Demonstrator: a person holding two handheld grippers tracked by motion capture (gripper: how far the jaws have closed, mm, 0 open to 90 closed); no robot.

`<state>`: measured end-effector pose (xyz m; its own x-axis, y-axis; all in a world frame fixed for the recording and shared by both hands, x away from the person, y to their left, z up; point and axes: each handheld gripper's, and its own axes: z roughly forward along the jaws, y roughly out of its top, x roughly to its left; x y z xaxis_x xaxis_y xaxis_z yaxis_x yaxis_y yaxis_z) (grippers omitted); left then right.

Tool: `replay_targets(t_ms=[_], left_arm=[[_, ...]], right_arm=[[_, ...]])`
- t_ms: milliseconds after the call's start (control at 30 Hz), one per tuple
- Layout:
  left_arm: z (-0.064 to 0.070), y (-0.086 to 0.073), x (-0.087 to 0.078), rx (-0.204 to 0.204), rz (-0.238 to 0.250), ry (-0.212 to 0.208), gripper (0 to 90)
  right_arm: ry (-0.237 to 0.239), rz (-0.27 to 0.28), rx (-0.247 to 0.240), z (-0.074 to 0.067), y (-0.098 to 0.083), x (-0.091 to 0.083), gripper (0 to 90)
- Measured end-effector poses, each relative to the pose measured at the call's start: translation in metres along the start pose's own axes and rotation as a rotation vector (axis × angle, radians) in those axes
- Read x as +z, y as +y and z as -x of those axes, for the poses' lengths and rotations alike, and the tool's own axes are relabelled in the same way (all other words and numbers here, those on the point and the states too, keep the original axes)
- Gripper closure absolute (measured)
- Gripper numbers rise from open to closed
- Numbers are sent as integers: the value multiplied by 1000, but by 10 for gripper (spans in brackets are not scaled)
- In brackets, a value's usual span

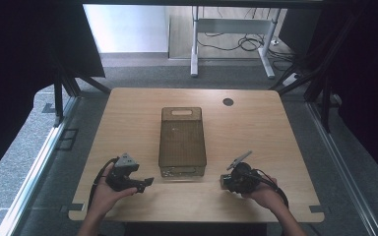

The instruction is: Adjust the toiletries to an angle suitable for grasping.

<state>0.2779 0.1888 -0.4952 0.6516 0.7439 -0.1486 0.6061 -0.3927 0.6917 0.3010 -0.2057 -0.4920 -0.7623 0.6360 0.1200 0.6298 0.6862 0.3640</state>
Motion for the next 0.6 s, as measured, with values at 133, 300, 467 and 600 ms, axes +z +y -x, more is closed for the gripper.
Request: replay_targets(t_ms=[133,300,467,600], left_arm=[[-1,0,-1,0,1,1,212],[-2,0,-2,-5,6,2,213],[-4,-1,-3,-10,8,3,213],[-5,-1,-3,-10,5,6,213]], right_arm=[[-1,0,-1,1,7,3,899],[-8,0,8,3,16,6,899],[-26,10,34,10,21,6,899],[-31,17,40,13,24,7,899]])
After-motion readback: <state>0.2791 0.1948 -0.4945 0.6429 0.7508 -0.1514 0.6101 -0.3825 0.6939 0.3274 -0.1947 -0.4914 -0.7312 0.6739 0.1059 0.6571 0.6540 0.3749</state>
